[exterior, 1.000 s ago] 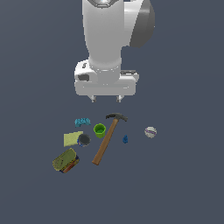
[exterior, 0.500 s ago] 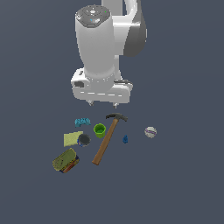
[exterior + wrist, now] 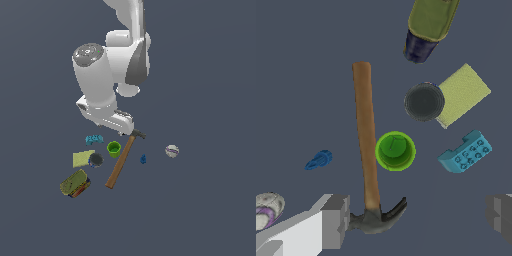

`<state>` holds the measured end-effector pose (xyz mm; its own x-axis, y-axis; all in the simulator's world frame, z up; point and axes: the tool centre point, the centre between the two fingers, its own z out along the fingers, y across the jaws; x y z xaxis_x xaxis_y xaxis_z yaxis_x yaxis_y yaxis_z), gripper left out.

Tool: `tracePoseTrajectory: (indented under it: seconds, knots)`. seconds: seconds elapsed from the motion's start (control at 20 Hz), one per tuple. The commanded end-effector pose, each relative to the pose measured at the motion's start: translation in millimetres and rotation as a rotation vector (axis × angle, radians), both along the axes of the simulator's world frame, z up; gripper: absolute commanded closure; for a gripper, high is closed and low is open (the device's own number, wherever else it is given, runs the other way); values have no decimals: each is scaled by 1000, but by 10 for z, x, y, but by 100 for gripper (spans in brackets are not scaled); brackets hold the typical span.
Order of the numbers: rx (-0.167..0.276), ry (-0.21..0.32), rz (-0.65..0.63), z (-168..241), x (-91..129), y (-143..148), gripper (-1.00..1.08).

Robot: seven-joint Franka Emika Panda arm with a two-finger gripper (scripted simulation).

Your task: Pick up a designated object from a clutter of objects.

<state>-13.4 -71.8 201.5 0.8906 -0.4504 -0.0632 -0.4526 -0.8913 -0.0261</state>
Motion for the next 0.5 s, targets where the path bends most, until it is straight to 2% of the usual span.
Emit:
tracePoseTrajectory:
  seconds: [0.0,0.45]
  knots:
    - [2,-1,-111,-187,-44,-125,-92]
    - [-16,-5,-510,-805,-301,-615,-92]
